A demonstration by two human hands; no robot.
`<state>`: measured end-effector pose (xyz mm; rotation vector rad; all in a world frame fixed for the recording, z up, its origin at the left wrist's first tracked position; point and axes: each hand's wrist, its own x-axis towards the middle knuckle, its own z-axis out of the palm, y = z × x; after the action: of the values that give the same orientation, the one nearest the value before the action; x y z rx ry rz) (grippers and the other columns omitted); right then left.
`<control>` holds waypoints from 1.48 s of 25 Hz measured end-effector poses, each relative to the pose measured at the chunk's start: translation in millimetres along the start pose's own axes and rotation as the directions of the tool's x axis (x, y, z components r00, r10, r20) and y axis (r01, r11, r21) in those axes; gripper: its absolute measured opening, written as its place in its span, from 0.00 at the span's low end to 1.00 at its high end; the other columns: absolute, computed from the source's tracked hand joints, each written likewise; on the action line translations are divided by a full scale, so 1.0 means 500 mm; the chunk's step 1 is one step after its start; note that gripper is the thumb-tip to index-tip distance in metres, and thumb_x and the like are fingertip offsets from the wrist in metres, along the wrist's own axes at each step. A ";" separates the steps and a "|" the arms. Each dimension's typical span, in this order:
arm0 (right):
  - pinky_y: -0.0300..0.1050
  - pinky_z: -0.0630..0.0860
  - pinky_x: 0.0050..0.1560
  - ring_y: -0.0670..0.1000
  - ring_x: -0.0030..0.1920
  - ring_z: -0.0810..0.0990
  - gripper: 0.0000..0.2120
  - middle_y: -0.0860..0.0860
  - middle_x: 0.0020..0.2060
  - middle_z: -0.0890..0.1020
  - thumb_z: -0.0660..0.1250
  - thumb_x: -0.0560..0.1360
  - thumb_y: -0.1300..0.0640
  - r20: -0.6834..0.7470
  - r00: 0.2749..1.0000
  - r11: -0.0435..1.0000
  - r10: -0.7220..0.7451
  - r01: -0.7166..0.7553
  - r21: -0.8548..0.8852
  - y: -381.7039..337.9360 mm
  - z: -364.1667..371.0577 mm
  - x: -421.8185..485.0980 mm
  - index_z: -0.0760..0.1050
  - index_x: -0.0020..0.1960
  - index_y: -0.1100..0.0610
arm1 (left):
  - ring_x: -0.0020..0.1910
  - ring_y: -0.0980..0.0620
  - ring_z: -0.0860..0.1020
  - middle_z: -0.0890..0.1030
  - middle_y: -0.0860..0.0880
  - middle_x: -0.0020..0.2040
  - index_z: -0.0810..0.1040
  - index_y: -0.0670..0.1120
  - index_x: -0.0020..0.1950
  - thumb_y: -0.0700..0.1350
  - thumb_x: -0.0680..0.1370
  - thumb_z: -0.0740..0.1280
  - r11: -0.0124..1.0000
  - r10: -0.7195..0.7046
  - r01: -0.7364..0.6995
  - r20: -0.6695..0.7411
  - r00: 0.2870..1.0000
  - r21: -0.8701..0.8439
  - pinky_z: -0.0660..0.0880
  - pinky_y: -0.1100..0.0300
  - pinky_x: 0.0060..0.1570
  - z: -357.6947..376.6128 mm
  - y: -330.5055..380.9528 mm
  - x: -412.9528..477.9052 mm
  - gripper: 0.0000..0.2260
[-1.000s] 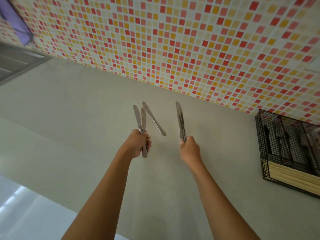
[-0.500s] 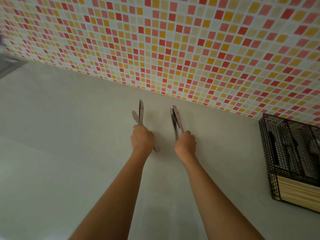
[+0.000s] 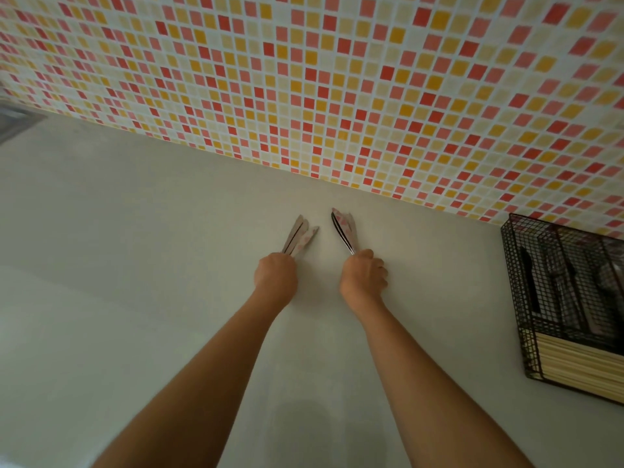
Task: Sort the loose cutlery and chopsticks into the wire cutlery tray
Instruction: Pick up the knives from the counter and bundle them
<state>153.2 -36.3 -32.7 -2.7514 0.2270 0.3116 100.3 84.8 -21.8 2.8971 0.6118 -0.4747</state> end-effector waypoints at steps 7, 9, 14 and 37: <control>0.47 0.72 0.44 0.61 0.48 0.80 0.11 0.63 0.48 0.79 0.58 0.77 0.61 0.226 0.966 0.980 -0.125 0.084 0.182 0.077 -0.049 0.013 0.75 0.52 0.65 | 0.28 0.47 0.71 0.77 0.46 0.25 0.69 0.34 0.60 0.46 0.81 0.52 0.779 -0.036 0.223 0.312 0.949 -0.586 0.69 0.59 0.29 -0.022 0.010 -0.038 0.17; 0.46 0.70 0.34 0.56 0.31 0.75 0.06 0.60 0.35 0.75 0.55 0.77 0.62 0.276 0.956 0.849 -0.098 -0.064 0.524 0.095 -0.054 -0.003 0.68 0.43 0.60 | 0.28 0.45 0.71 0.79 0.42 0.29 0.73 0.35 0.46 0.43 0.79 0.51 0.597 0.062 0.222 0.320 0.945 -0.771 0.71 0.56 0.34 -0.018 0.019 -0.045 0.15; 0.42 0.66 0.31 0.51 0.29 0.69 0.08 0.53 0.32 0.71 0.52 0.81 0.65 0.257 0.950 0.509 -0.177 -0.135 0.850 0.136 -0.060 -0.038 0.68 0.53 0.56 | 0.29 0.47 0.75 0.72 0.45 0.35 0.64 0.42 0.48 0.39 0.82 0.53 0.018 0.250 0.197 0.195 0.948 -0.980 0.77 0.54 0.33 -0.012 0.061 -0.052 0.04; 0.35 0.69 0.41 0.45 0.35 0.71 0.09 0.46 0.34 0.71 0.54 0.79 0.67 -0.261 0.930 0.559 -0.258 0.364 0.745 0.161 -0.094 -0.028 0.66 0.47 0.54 | 0.31 0.61 0.64 0.65 0.51 0.36 0.66 0.48 0.47 0.53 0.81 0.47 0.134 0.206 -0.468 -0.438 0.875 -0.873 0.66 0.67 0.34 0.007 0.179 -0.021 0.13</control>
<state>132.6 -126.3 -13.4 -1.8571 -0.0982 -0.0669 127.4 -0.8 -14.9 1.6662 0.0877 0.2853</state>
